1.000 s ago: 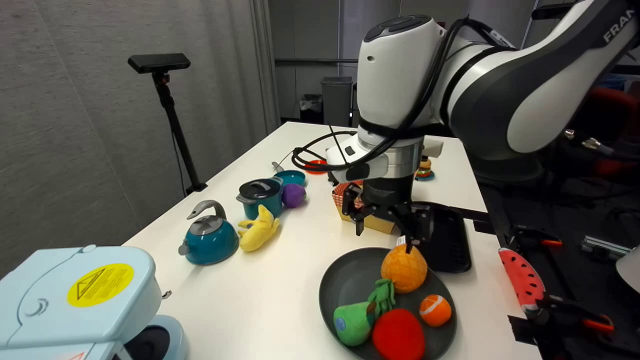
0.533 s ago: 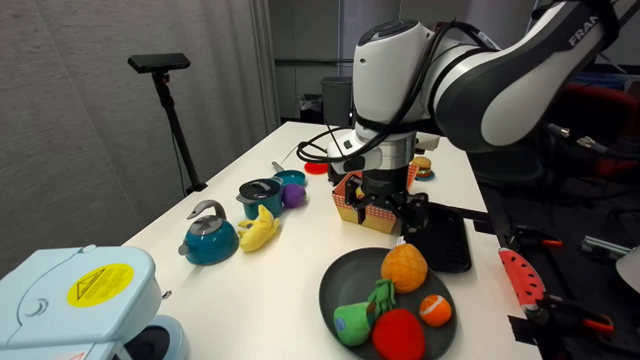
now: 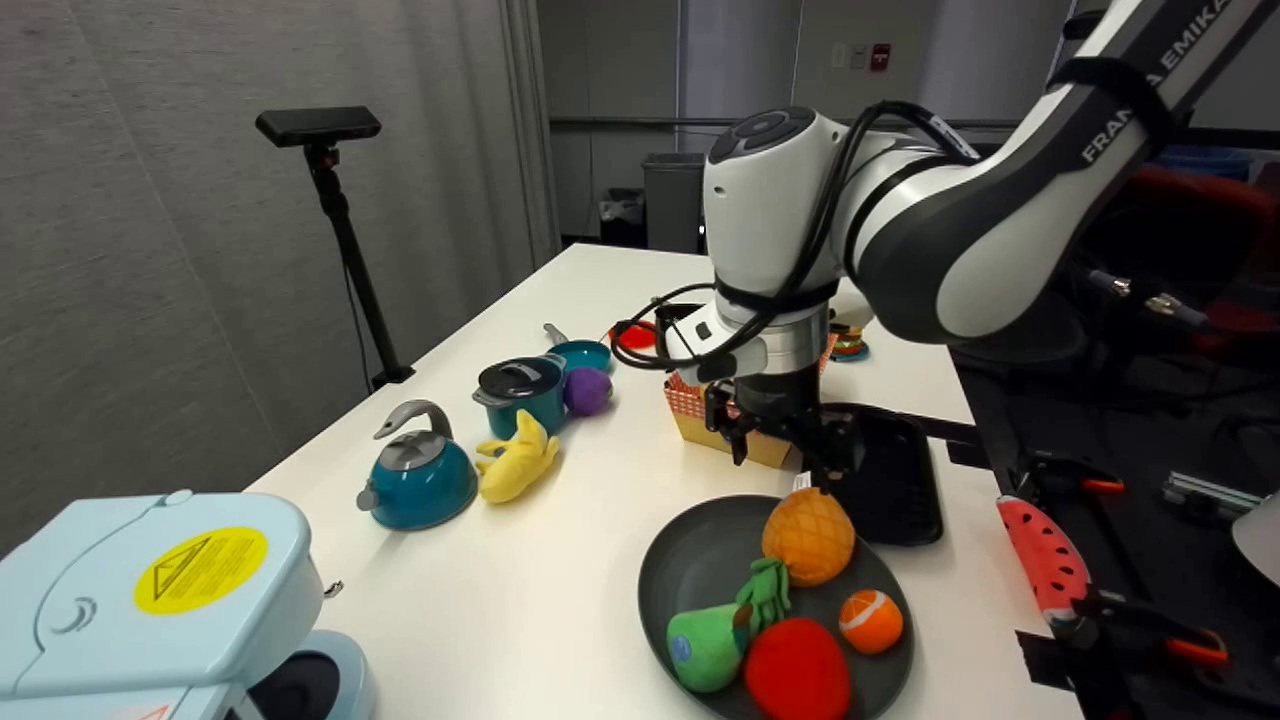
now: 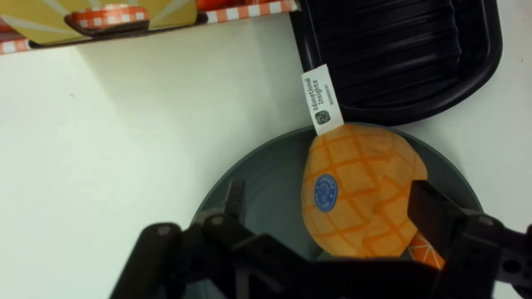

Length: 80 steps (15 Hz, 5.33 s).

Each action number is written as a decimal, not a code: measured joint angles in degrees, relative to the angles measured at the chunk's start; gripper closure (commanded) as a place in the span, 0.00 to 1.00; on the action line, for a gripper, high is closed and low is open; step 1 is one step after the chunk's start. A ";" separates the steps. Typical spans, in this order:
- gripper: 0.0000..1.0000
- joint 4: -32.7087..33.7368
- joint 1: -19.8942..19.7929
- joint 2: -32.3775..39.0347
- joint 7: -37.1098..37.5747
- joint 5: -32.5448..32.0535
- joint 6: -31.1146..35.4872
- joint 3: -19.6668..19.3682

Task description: Put the plushy in the basket on the plate and then put it back in the basket

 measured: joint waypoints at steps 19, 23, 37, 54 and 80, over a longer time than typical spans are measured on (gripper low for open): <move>0.00 -3.78 1.13 3.37 4.94 -8.62 0.01 -0.51; 0.00 -3.73 1.21 3.78 5.05 -8.91 0.01 -0.45; 0.40 -2.21 2.93 3.11 5.05 -8.92 0.07 2.59; 0.93 -1.00 1.42 -5.82 6.71 -1.93 -1.69 2.52; 0.46 10.98 -9.43 -17.95 8.07 13.80 -11.53 -14.12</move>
